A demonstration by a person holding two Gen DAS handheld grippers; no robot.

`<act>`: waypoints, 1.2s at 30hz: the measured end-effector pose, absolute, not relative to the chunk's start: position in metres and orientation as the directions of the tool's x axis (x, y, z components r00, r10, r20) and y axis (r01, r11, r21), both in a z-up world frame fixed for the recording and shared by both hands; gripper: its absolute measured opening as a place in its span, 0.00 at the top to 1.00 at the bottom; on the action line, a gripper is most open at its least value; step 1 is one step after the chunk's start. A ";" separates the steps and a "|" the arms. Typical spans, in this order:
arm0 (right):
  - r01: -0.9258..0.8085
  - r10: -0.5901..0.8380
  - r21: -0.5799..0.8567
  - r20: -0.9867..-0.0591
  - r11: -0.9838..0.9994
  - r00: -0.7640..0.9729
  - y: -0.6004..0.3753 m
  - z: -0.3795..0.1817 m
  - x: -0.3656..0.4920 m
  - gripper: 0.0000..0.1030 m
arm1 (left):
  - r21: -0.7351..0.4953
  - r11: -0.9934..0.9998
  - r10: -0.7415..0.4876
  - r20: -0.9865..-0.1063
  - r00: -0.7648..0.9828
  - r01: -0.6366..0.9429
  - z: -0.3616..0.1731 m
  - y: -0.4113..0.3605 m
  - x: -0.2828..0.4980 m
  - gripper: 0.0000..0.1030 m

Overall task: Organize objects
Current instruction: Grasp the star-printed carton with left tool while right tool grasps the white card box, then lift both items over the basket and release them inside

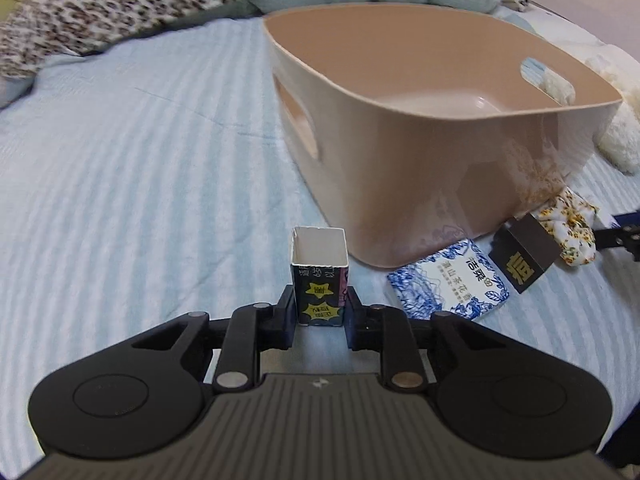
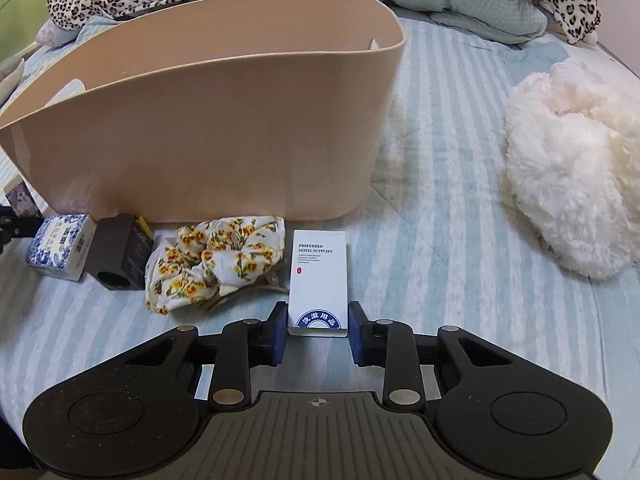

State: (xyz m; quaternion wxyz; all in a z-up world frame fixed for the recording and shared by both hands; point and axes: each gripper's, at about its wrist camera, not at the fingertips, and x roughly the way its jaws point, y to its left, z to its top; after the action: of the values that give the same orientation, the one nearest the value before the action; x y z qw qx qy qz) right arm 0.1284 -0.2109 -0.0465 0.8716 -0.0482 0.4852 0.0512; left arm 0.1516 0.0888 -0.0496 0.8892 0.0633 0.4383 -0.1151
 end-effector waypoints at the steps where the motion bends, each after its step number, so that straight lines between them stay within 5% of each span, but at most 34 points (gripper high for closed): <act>1: -0.134 0.033 -0.047 -0.842 0.990 0.538 -0.211 -0.043 0.125 0.73 | 0.013 0.967 -0.146 -0.787 0.599 0.253 -0.046 0.090 0.147 0.76; 24: -0.137 0.118 0.014 -0.599 0.991 0.792 -0.201 0.067 0.113 0.73 | -0.019 0.970 -0.210 -0.569 0.795 0.243 0.072 0.071 0.118 0.76; 36: -0.154 0.120 -0.010 -0.585 0.988 0.802 -0.181 0.068 0.165 0.73 | 0.054 0.963 -0.186 -0.571 0.800 0.262 0.073 0.030 0.183 0.76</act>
State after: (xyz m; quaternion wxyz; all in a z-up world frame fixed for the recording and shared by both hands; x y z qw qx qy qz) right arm 0.1652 -0.1809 0.0675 0.9489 -0.0285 0.3060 0.0722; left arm 0.1834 0.0296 0.0732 0.9464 0.0654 0.2933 -0.1183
